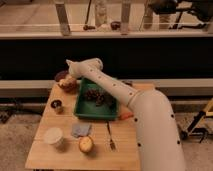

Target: Place banana in purple bowl

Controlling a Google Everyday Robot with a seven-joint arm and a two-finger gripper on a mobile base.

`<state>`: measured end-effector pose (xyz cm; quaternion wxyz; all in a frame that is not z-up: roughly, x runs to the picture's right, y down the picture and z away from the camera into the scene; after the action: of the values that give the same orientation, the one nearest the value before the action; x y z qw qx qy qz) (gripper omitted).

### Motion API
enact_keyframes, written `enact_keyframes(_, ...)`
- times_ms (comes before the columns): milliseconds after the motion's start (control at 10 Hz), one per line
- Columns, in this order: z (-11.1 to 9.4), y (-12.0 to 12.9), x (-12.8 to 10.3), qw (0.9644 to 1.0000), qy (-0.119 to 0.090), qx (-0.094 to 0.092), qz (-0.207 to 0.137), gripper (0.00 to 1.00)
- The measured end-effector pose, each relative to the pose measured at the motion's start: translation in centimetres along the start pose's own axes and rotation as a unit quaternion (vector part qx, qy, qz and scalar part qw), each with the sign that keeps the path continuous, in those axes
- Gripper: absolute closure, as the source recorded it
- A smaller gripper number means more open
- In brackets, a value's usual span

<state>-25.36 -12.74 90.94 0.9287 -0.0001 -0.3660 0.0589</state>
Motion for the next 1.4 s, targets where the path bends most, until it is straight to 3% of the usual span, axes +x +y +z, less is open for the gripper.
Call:
enact_keyframes(200, 1.33, 0.47, -0.24, 1.0000, 0.001, 0.001, -0.002, 0.20)
enact_keyframes(1400, 1.23, 0.41, 0.03, 1.0000, 0.003, 0.001, -0.001, 0.20)
